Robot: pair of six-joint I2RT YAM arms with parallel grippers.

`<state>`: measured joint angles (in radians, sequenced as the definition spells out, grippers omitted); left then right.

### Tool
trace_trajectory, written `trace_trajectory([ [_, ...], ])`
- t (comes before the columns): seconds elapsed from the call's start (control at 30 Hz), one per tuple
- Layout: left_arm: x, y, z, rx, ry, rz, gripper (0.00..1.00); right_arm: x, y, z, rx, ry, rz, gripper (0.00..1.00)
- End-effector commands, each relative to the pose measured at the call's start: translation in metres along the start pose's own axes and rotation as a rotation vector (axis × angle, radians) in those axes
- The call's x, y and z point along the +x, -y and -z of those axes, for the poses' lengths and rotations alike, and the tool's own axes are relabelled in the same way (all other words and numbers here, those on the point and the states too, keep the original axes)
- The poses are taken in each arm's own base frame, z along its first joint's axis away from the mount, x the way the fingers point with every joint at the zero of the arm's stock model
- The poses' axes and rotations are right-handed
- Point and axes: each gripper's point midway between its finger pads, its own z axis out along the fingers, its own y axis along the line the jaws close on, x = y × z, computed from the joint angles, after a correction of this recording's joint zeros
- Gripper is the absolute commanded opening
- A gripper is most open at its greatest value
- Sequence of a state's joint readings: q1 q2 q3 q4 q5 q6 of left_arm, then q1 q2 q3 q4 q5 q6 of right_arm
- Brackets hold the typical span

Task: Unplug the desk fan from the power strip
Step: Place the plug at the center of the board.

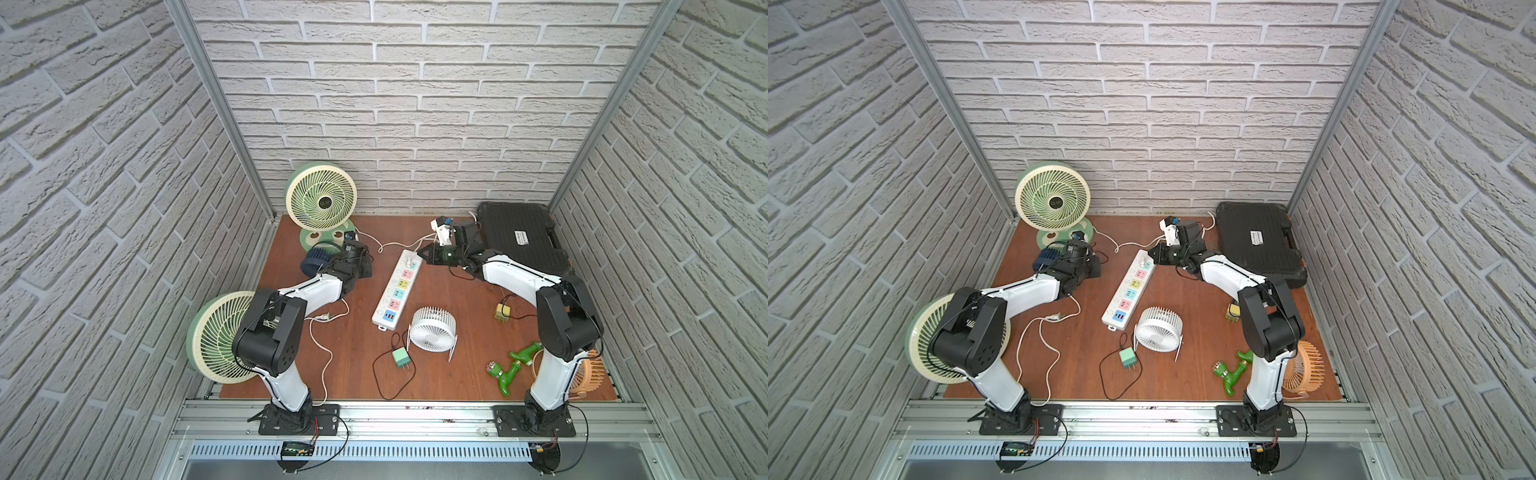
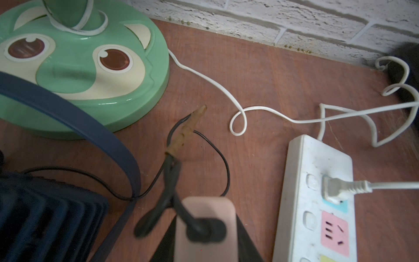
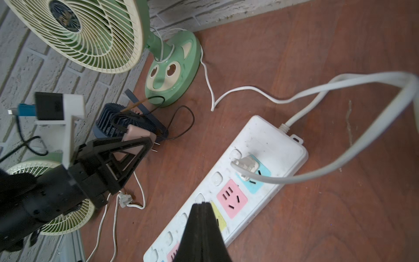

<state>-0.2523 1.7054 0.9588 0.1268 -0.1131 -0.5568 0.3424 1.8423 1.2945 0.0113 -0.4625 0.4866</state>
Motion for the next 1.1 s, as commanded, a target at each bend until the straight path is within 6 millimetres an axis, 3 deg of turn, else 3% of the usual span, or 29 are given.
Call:
trace_trajectory([
  [0.0, 0.009, -0.009, -0.007, 0.028, -0.042, 0.087, 0.13, -0.001, -0.006, 0.012, 0.013, 0.015, 0.009, 0.03],
  [0.23, 0.026, -0.034, -0.021, 0.028, -0.116, 0.203, 0.19, 0.0, -0.015, 0.021, 0.035, 0.015, 0.034, 0.03],
  [0.47, 0.031, -0.038, -0.023, 0.021, -0.132, 0.215, 0.36, 0.003, -0.018, 0.021, 0.074, -0.006, 0.055, 0.05],
  [0.77, 0.017, -0.032, -0.007, 0.048, -0.093, 0.187, 0.54, 0.007, -0.024, 0.018, 0.123, -0.029, 0.089, 0.13],
  [1.07, -0.009, -0.012, 0.03, 0.105, -0.009, 0.118, 0.56, 0.008, -0.029, 0.018, 0.191, -0.031, 0.102, 0.21],
])
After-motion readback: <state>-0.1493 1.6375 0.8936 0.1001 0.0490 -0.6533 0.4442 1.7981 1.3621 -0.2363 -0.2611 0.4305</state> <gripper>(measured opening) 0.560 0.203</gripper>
